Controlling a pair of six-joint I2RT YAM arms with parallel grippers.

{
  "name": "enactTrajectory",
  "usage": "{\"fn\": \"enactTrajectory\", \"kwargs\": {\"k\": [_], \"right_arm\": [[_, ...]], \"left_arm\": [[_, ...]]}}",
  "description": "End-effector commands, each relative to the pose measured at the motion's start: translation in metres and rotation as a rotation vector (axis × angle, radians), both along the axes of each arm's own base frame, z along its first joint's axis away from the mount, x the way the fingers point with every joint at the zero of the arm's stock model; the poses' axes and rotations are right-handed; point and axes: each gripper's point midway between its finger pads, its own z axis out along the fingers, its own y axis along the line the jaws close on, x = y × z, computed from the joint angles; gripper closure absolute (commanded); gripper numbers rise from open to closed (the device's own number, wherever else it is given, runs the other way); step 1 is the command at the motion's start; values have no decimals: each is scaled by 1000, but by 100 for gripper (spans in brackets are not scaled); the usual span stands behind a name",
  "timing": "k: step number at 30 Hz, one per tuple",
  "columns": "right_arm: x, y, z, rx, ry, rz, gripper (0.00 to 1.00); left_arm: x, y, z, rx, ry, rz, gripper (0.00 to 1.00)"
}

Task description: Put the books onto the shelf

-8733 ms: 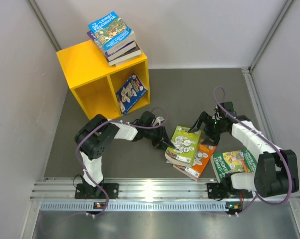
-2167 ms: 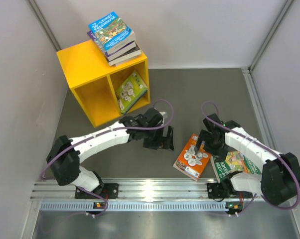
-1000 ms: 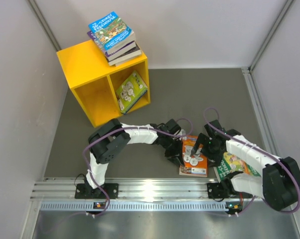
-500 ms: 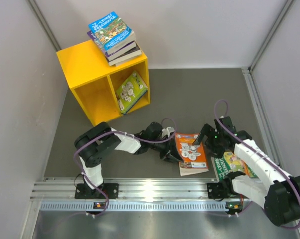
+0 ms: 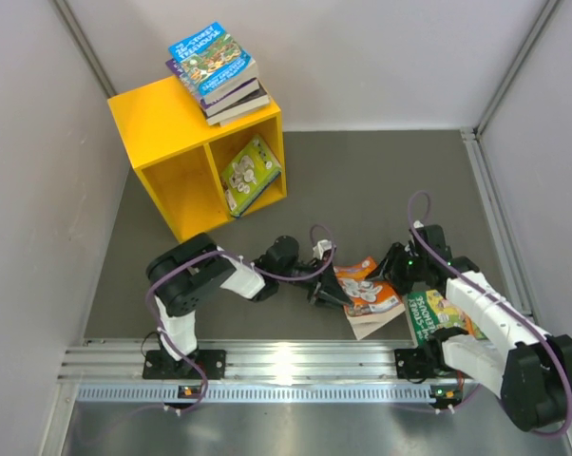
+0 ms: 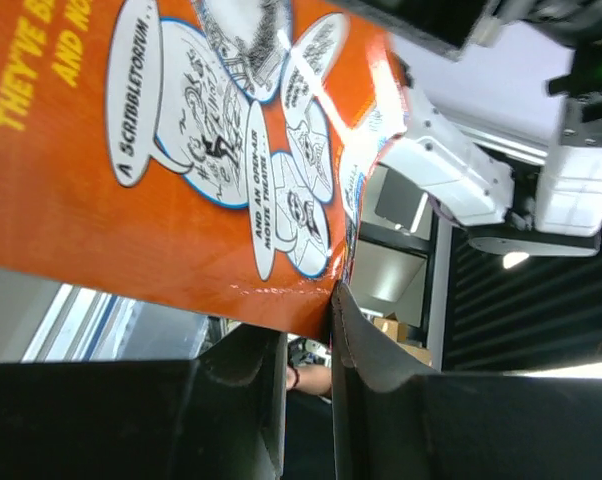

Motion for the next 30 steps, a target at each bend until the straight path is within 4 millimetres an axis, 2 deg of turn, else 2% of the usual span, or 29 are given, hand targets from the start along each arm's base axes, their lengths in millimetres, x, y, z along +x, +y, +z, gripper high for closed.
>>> {"fn": "enactTrajectory", "kwargs": {"k": [1,2,3,4,5,6,8,10,12,14,17,20,23,24,25,27,28,30], "right_arm": [[14,21,30,115,-113,78,65],[13,23,32,123,-122,106,66],[14,24,34,130,-125,117,72],[13,25,35,138,-124,129,75],[11,28,38,153,-128,150,78],[11,29,40,161,-131,159,80],[8,33,44,188,-132,189,87],[6,37,48,219,-136,211,90],[-2,43,52,271,-129,247,91],[-8,49,61,330,-139,281,87],[-16,50,61,352,-146,285,82],[-22,50,56,370,-143,280,84],[-27,51,52,392,-131,269,91],[-27,51,52,399,-138,271,100],[-28,51,51,402,-137,274,100],[-30,53,57,418,-147,293,100],[-30,54,60,427,-149,302,100],[-27,54,72,428,-170,306,100]], "left_arm": [[-1,-9,33,-109,-217,-59,100],[1,-9,11,58,-148,-74,100],[3,-6,8,68,-294,-100,100],[3,-2,-2,137,-312,-120,100],[9,-5,3,156,-359,-127,100],[5,7,-17,248,-361,-167,100],[7,13,-29,288,-405,-203,100],[5,27,-47,391,-385,-227,100],[5,35,-61,444,-406,-252,100],[4,42,-71,492,-404,-264,100],[5,42,-75,494,-406,-270,100],[7,39,-77,495,-409,-267,100],[11,36,-73,491,-417,-263,100],[12,35,-73,493,-422,-262,100],[16,32,-69,497,-434,-257,100],[21,37,-66,550,-464,-249,100],[29,33,-54,547,-511,-234,100],[38,44,-50,645,-546,-211,100]]}}
